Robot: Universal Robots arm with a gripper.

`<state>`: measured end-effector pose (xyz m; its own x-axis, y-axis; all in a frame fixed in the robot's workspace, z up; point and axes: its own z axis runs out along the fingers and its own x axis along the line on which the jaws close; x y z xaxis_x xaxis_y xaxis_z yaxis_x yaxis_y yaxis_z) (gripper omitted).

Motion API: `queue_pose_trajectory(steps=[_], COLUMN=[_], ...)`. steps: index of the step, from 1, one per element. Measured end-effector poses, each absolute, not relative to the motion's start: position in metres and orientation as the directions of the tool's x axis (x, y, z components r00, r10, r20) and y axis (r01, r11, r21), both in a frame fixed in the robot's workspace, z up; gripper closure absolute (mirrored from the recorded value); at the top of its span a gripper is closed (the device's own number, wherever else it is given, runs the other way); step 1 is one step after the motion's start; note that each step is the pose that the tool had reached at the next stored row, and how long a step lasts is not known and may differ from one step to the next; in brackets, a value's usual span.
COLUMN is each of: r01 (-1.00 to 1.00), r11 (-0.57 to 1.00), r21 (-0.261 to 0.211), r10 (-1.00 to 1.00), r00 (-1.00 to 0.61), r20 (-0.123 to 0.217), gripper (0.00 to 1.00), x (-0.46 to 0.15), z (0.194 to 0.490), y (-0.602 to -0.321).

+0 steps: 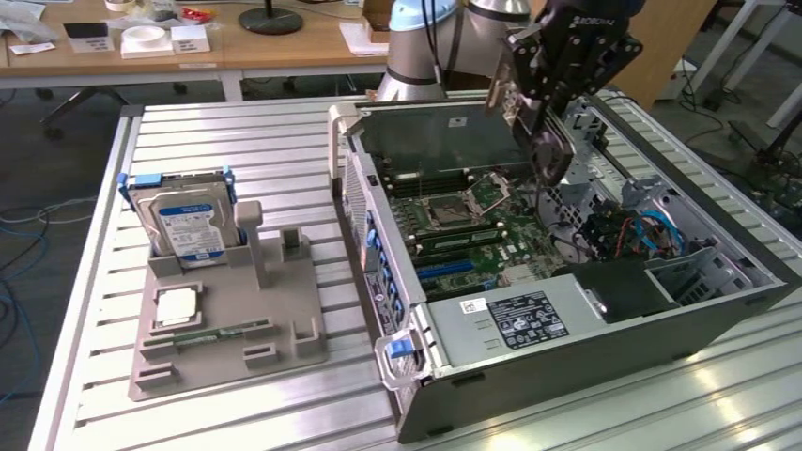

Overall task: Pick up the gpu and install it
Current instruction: 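Pick up the gpu and move the gpu toward the slot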

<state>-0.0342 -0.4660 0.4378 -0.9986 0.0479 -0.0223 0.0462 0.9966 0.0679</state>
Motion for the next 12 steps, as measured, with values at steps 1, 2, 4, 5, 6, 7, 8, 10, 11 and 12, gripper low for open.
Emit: queue_pose_trajectory(steps=[1, 2, 4, 5, 6, 7, 8, 10, 11, 12], r01=[0.046, 0.046, 0.046, 0.046, 0.046, 0.046, 0.046, 0.046, 0.046, 0.046], r11=[0.997, 0.997, 0.997, 0.997, 0.997, 0.997, 0.997, 0.997, 0.997, 0.997], r21=[0.068, 0.068, 0.068, 0.068, 0.068, 0.068, 0.068, 0.068, 0.068, 0.068], r10=[0.048, 0.048, 0.048, 0.048, 0.048, 0.048, 0.048, 0.048, 0.048, 0.048], r00=[-0.999, -0.999, -0.999, -0.999, -0.999, -0.999, -0.999, -0.999, -0.999, -0.999], r20=[-0.022, -0.022, -0.022, -0.022, -0.022, -0.022, -0.022, -0.022, -0.022, -0.022], gripper=[0.73, 0.73, 0.73, 0.73, 0.73, 0.73, 0.73, 0.73, 0.73, 0.73], x=[-0.031, -0.028, -0.02, -0.016, -0.013, -0.009, -0.005, 0.003, 0.007, 0.011], z=[0.438, 0.438, 0.438, 0.438, 0.438, 0.438, 0.438, 0.438, 0.438, 0.438], y=[-0.466, -0.466, -0.466, -0.466, -0.466, -0.465, -0.465, -0.465, -0.465, -0.465])
